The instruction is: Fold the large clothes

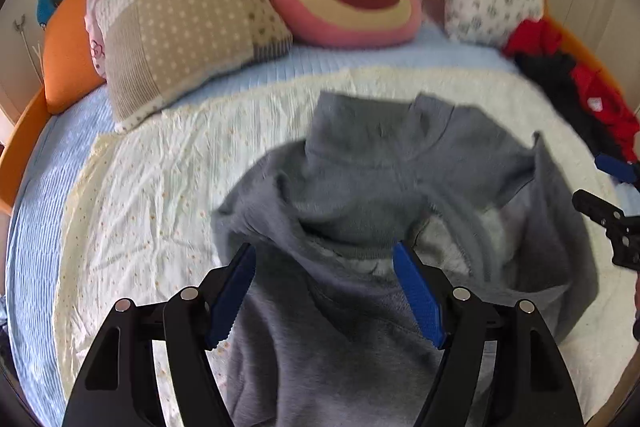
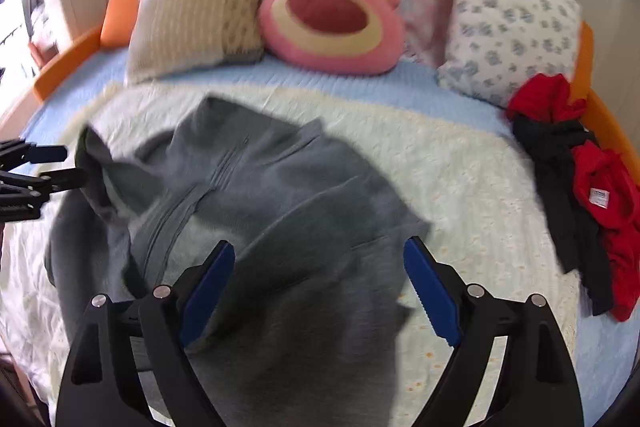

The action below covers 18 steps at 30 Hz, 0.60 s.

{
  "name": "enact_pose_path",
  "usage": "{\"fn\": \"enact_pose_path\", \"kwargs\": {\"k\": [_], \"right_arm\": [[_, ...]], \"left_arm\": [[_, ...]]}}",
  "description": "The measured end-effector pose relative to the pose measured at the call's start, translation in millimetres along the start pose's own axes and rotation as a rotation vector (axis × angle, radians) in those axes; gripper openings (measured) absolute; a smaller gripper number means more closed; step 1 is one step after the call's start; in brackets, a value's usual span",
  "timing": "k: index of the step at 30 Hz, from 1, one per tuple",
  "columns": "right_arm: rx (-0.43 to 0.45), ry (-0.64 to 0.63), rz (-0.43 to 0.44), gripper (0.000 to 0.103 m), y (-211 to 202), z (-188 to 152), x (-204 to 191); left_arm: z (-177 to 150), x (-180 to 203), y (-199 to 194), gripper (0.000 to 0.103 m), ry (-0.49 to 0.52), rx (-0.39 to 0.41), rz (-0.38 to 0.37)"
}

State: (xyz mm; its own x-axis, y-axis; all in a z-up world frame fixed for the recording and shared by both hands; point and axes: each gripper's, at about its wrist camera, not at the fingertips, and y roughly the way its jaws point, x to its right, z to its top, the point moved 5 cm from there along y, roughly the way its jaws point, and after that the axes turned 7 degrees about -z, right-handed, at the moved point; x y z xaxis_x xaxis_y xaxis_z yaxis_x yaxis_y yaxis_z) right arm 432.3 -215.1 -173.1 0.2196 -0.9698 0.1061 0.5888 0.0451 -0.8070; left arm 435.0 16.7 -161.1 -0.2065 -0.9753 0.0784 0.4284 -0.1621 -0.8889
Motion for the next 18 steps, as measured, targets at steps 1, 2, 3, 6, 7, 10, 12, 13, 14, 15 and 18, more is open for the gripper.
{"fn": "enact_pose_path", "kwargs": {"k": [1, 2, 3, 6, 7, 10, 12, 13, 14, 15, 18], "right_arm": [[-0.020, -0.010, 0.002, 0.085, 7, 0, -9], [-0.032, -0.015, 0.002, 0.085, 12, -1, -14], [-0.045, -0.019, 0.002, 0.085, 17, -2, -20], [-0.090, -0.045, -0.031, 0.084, 33, -4, -32], [-0.102, -0.054, -0.042, 0.083, 38, -6, -34], [-0.132, -0.032, -0.040, 0.048, 46, -11, -33], [-0.139, -0.029, -0.037, 0.040, 49, -14, -29], [-0.144, -0.034, -0.037, 0.033, 50, -16, -27], [-0.142, -0.034, -0.030, 0.029, 50, -18, -27], [-0.137, -0.025, -0.023, 0.020, 50, -18, -23], [-0.122, 0.004, -0.018, 0.012, 47, -17, -13]], "left_arm": [[-2, 1, 11, 0.074, -0.017, -0.024, 0.006], [-5, 0, 16, 0.074, -0.031, -0.036, 0.011], [-6, -2, 22, 0.074, -0.048, -0.044, 0.013], [-10, -11, 32, 0.072, -0.098, -0.053, 0.018], [-11, -15, 34, 0.069, -0.109, -0.049, 0.018], [-14, -20, 36, 0.058, -0.129, -0.054, 0.007], [-15, -25, 38, 0.047, -0.132, -0.059, 0.014], [-16, -29, 39, 0.040, -0.143, -0.063, 0.014], [-16, -32, 40, 0.033, -0.154, -0.066, 0.008], [-16, -35, 41, 0.030, -0.170, -0.071, -0.005], [-13, -45, 48, 0.008, -0.209, -0.085, -0.014]]}}
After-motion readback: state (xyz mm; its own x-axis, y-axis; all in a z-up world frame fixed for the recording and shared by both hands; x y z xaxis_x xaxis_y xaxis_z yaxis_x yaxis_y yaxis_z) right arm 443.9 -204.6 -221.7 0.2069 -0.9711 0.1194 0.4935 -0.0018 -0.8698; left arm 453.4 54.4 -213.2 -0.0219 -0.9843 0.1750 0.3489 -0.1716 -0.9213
